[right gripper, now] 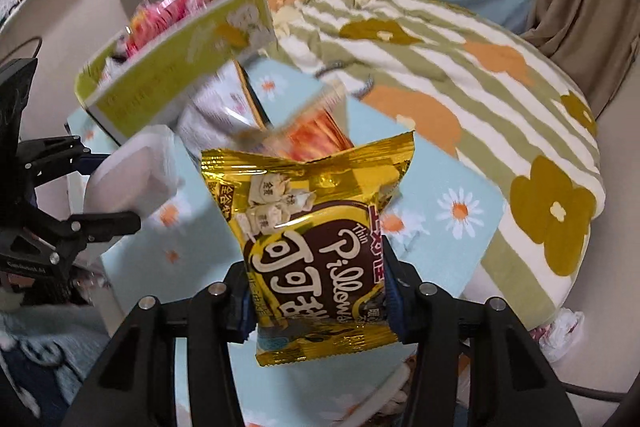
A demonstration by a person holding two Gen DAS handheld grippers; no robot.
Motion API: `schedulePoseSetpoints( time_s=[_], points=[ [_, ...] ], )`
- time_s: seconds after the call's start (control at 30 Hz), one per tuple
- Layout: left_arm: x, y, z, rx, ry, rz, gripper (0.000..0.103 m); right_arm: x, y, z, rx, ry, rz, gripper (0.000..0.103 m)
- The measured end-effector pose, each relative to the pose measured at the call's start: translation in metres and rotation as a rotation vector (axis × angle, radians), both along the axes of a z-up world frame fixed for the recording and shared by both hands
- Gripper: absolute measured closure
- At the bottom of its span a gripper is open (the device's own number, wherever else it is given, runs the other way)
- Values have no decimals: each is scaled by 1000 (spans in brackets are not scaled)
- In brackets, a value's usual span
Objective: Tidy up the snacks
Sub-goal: 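Lift both held items and carry them over the box, then release cake pack from left tool while right tool drops Pillows bag into box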
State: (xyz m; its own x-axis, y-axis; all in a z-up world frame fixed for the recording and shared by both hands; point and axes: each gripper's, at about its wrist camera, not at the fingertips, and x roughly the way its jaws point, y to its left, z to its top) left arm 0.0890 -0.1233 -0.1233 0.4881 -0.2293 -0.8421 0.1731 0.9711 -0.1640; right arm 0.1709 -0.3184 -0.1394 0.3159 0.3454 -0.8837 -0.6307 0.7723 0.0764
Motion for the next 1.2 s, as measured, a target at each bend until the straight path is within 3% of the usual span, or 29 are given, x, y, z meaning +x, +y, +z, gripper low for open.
schedulePoseSetpoints(
  time_s=[0.23,0.37,0.53,0.77,0.8,0.83,0.9,1.2],
  points=[
    [15,76,60,30,-105,131,41,4,64,59,104,-68,-2,57],
    [34,124,73,50,-118,181,41,9,110,80,140,-118,12,57],
    [61,169,58,65,-77,202,41,20,168,92,180,-136,15,57],
    [80,185,20,73,-28,159,40,30,217,93,203,-120,-17,57],
    [80,186,20,65,-37,146,32,31,221,92,204,-114,-24,57],
    [79,186,20,63,-38,141,15,31,222,91,205,-111,-29,57],
    [75,189,22,72,-63,137,0,32,228,87,198,-100,-45,57],
    [51,224,28,93,-61,166,0,26,248,78,200,-43,-73,57]
  ],
)
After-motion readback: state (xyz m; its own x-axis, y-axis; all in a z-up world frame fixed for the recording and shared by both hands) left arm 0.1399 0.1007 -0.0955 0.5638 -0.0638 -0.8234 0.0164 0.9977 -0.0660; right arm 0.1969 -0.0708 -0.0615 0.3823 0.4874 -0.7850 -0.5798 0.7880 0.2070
